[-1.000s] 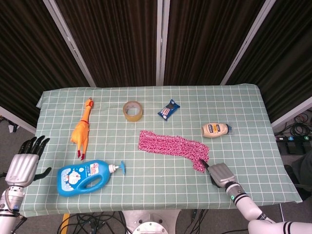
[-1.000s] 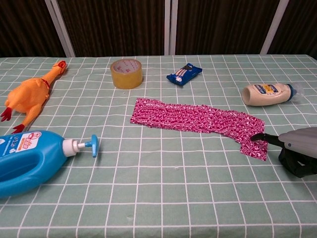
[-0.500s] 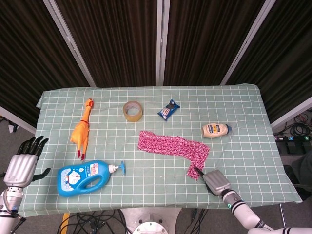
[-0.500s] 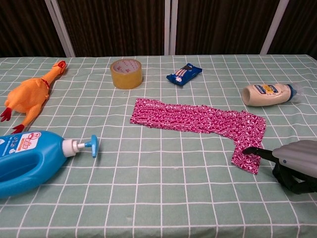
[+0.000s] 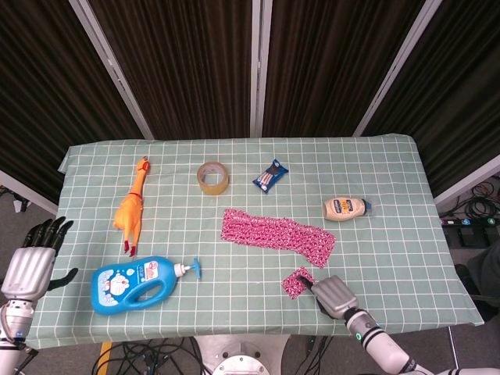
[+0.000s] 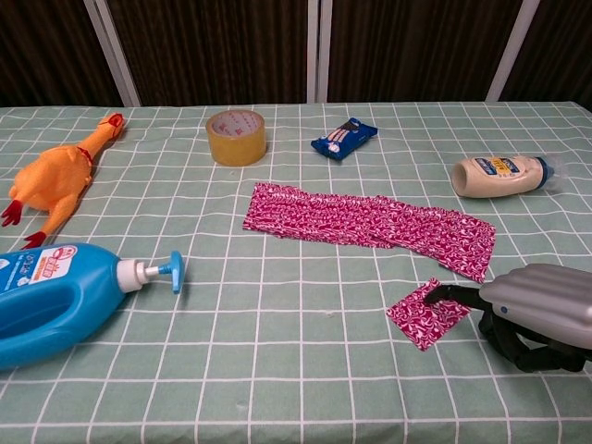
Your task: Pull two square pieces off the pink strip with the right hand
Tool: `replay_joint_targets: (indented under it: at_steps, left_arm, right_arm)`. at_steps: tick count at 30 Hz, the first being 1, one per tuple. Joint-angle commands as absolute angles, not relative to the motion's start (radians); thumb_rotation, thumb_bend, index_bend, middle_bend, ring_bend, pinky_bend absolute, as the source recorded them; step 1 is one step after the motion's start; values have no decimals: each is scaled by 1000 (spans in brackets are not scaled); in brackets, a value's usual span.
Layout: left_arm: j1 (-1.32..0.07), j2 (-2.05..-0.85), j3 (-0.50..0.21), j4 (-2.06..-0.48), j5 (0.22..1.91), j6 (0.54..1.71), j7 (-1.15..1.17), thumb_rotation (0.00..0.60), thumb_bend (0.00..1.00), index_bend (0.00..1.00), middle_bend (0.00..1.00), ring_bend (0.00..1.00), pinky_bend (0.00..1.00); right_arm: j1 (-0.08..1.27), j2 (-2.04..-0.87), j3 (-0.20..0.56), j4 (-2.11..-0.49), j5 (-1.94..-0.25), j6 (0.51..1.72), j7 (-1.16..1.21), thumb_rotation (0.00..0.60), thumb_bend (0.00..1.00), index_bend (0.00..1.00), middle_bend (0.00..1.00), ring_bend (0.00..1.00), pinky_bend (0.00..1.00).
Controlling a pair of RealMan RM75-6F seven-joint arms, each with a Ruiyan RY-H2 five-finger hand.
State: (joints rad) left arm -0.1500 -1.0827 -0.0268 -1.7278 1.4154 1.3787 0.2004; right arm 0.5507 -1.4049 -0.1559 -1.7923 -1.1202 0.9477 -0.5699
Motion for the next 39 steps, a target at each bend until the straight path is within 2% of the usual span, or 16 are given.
replay_joint_targets:
  at_steps: [1, 8, 12, 20, 26, 39]
  left_arm:
    - [-150, -1084, -27, -1727, 1416, 1378, 201, 600, 215, 69, 23, 0, 98]
    - [-152, -1086, -27, -1728, 1416, 1376, 205, 600, 215, 69, 23, 0, 98]
    - [-153, -1090, -25, -1723, 1417, 1373, 204, 600, 215, 69, 23, 0, 98]
    - [-158, -1091, -26, -1715, 1406, 1357, 202, 600, 215, 69, 23, 0, 98]
    - [-159, -1089, -30, -1711, 1392, 1352, 196, 600, 215, 69, 23, 0, 98]
    - [-166, -1095, -26, -1709, 1388, 1336, 210, 600, 215, 69, 23, 0, 98]
  right_arm:
    - [544, -1400, -153, -1798, -1135, 958, -559, 600, 1000, 99, 877, 865, 730]
    - [517, -1368, -134, -1798, -1180, 1032, -551, 600, 1000, 100, 877, 865, 730]
    - [501, -1367, -110, -1757, -1148, 1072, -578, 600, 1000, 94, 877, 865, 730]
    - [530, -1404, -56, -1660, -1064, 1018, -590, 600, 1000, 34, 878, 865, 730]
    - [556, -1425, -28, -1637, -1004, 992, -625, 600, 1000, 26, 878, 865, 730]
    - [590, -1404, -43, -1661, -908, 905, -626, 600, 1000, 37, 878, 865, 730]
